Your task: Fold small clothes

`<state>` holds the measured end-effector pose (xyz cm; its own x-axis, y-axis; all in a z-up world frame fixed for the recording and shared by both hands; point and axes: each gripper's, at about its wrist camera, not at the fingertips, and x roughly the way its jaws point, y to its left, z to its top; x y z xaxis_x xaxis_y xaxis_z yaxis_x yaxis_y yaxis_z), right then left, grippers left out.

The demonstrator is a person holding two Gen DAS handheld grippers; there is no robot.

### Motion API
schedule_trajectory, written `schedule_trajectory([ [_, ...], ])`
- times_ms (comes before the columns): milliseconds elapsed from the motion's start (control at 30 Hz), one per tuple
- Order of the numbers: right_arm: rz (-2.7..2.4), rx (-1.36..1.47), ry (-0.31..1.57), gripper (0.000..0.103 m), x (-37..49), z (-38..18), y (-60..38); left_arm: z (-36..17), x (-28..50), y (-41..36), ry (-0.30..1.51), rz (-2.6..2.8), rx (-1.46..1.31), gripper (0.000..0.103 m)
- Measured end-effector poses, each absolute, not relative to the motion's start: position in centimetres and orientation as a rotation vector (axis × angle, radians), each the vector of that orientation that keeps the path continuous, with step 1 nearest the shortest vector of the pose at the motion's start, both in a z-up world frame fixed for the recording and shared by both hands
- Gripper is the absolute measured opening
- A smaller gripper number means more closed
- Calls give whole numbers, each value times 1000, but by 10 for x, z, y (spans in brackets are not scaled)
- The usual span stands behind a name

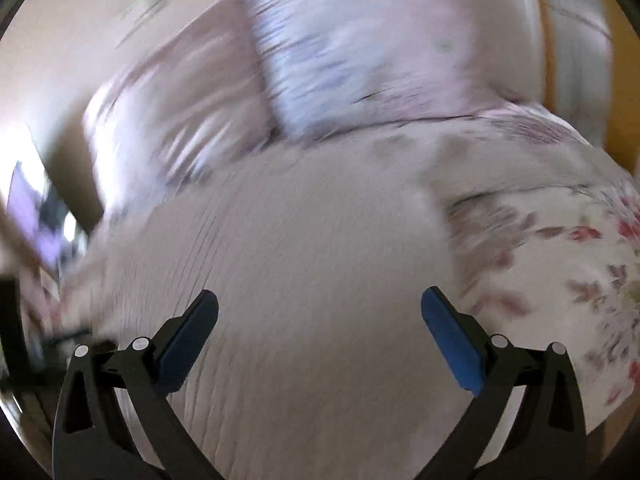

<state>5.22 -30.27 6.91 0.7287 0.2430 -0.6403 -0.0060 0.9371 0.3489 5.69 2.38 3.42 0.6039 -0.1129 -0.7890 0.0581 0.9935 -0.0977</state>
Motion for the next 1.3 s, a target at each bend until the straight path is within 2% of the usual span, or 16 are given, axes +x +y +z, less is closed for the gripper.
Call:
schedule_trajectory([
  [67,89,435,730,90,73,77,-342,45,68,23,876,-113,-47,101],
  [133,4,492,743,70,95,74,-377,55,83,18,840,-147,0,101],
  [200,-62,543,765,63,111,68,-404,62,97,12,818,-145,64,101],
  [400,-211,833,843,62,140,28,-476,67,136,-2,823,-112,180,101],
  [567,-292,942,881,57,157,2,-502,61,161,0,855,-148,132,101],
  [667,-293,1000,840,50,158,-4,-516,54,171,1,879,-168,98,101],
  [733,-326,1021,822,41,158,-6,-525,51,177,2,892,-188,69,101],
  [800,-344,1049,799,35,155,-8,-532,49,182,5,897,-212,28,101],
  [1133,-416,943,768,12,155,-10,-536,41,197,17,871,-217,-27,101],
  [1300,-398,785,710,10,163,15,-521,36,203,29,889,-249,-93,101],
])
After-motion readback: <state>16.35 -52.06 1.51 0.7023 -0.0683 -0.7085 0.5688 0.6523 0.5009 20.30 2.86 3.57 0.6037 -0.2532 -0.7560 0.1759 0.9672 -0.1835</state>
